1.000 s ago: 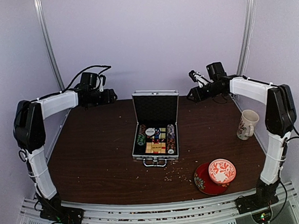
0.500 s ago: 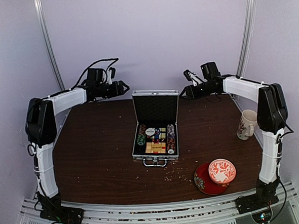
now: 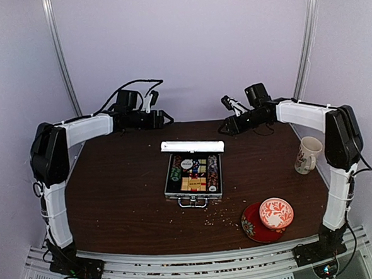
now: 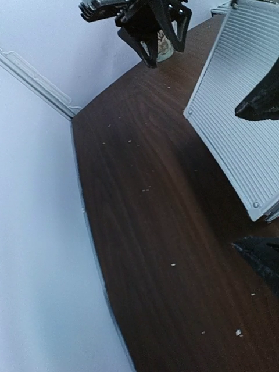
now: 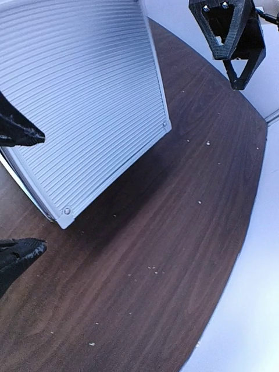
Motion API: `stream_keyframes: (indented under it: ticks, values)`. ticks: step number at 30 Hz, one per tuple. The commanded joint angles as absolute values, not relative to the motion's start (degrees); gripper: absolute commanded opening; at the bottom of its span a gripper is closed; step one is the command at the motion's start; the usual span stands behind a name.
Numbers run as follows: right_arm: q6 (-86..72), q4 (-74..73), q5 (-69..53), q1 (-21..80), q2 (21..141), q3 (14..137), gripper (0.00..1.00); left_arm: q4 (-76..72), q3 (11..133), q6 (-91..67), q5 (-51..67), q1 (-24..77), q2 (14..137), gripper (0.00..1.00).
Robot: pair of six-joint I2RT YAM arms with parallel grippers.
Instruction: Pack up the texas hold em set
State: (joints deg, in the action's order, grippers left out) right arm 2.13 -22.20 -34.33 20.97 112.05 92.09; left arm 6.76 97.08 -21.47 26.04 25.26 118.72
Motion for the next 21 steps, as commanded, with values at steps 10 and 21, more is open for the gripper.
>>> stream_keyframes:
  ticks: [10, 21]
  values:
    - [10.03, -20.53, -33.94, 22.94, 99.14, 75.93, 0.61, 9.92, 65.19, -23.19, 11.72, 28.47, 86.93, 0.72]
    - [10.98, -24.16, -36.95, 24.08, 106.46, 77.74, 0.65, 8.17, 45.93, -33.24, 4.1, 47.24, 77.33, 0.71]
